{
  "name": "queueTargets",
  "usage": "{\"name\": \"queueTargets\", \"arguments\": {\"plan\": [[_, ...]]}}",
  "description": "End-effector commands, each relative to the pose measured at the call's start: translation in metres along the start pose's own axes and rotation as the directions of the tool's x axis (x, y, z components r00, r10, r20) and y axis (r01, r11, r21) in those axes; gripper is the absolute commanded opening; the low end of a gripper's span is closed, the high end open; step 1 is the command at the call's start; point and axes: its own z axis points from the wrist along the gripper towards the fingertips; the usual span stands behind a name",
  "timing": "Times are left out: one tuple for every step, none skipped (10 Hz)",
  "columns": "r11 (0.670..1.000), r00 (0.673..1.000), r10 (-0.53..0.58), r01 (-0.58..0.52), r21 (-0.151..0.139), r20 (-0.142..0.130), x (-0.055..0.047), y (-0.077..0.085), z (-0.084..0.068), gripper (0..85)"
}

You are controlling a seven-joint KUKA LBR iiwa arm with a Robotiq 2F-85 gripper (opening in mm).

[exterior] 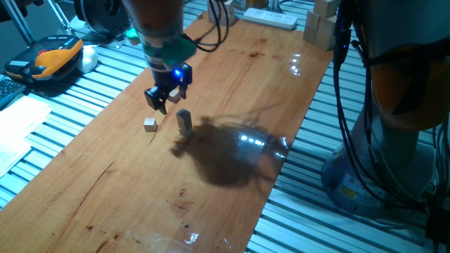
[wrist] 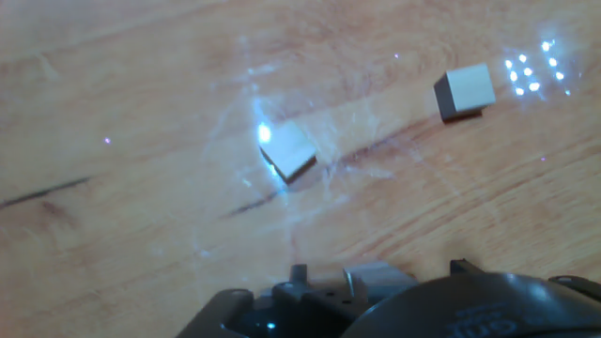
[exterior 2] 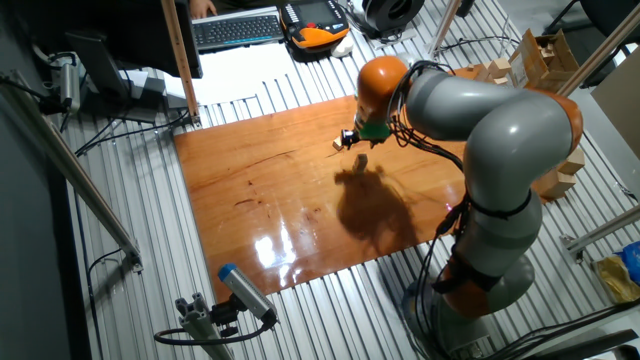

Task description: Stack the blocks in a vertical line of five

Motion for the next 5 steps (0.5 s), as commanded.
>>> {"name": "queueTargets", "arguments": {"plan": [[1.000,1.000,0.003,-0.003,-0.002,-0.001,-0.004,0.001,0.000,51.0],[1.000,1.000,0.008,-0.008,-0.002,0.000,-0.011,0.002,0.001,51.0],[1.000,1.000,0.009,-0.009,0.000,0.001,-0.020,0.006,0.002,51.0],[1.000,1.000,0.016,-0.016,0.002,-0.001,-0.027,0.009,0.002,51.0],[1.000,1.000,0.023,-0.023,0.005,-0.003,-0.033,0.013,0.002,51.0]]}}
